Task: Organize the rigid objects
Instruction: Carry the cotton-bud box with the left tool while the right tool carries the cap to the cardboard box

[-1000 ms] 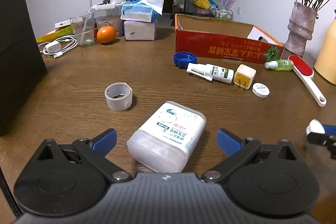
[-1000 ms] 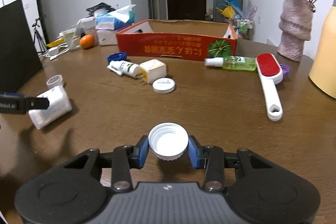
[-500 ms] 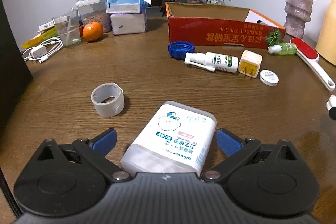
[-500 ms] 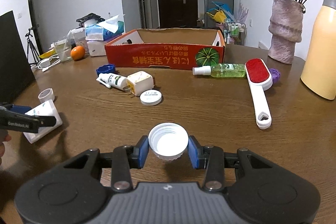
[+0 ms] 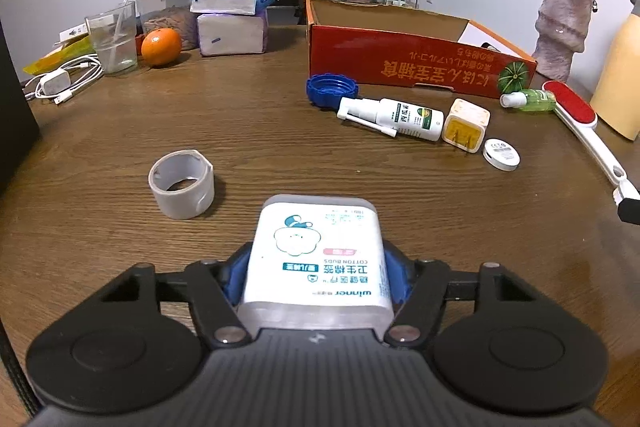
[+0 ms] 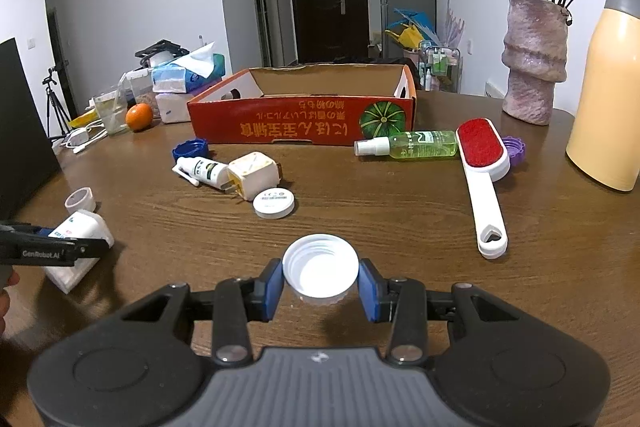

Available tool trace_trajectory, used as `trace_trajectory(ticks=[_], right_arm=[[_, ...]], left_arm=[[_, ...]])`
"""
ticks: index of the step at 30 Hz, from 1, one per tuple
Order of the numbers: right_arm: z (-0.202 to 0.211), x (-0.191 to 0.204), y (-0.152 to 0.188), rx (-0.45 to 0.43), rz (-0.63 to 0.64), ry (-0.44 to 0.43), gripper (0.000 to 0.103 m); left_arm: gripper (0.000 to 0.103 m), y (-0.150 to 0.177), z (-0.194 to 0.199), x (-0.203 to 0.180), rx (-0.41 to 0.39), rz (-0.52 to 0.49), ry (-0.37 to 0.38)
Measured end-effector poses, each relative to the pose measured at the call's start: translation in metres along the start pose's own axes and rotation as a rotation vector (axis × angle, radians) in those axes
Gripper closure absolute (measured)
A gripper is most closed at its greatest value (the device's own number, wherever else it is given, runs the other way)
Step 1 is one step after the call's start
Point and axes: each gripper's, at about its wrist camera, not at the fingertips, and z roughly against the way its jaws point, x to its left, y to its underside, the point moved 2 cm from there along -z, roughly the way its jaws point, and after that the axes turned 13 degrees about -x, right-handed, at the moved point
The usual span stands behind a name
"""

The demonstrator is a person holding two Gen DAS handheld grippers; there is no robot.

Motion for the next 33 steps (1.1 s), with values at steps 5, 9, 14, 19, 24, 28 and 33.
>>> trace_trajectory(ticks=[5,9,14,19,24,28,33], right_arm=[[0.002,-0.003,-0.003,-0.017,-0.007,0.006,0.064],[0.002,-0.004,-0.008,-0.034,-0.003,0.005,0.064],[0.002,-0.008,-0.016,-0.062,-0.006,0.008,0.064],[0.000,-0.010,-0.026,-0.092,-0.010,0.005,0.064],[-0.004,-0.013,-0.038,-0.127,-0.020,0.002,0.064],[-0.010,-0.014,-0.049,-0.155,-0.023,0.006,0.064],[-0.018,-0.016,-0.063,-0.184,-0.031,0.001,0.064]], left_arm=[[0.037,-0.005,0.004,-0.002,-0.011,-0.006,-0.013],[0.037,-0.018,0.012,-0.002,-0.047,-0.010,-0.021],[0.037,-0.035,0.021,-0.004,-0.089,-0.003,-0.032],[0.037,-0.047,0.021,-0.007,-0.106,0.009,-0.046],[0.037,-0.057,0.019,-0.016,-0.127,0.019,-0.031],[0.037,-0.067,0.016,-0.025,-0.144,0.025,-0.023],[0.037,-0.082,0.010,-0.040,-0.169,0.036,-0.014]])
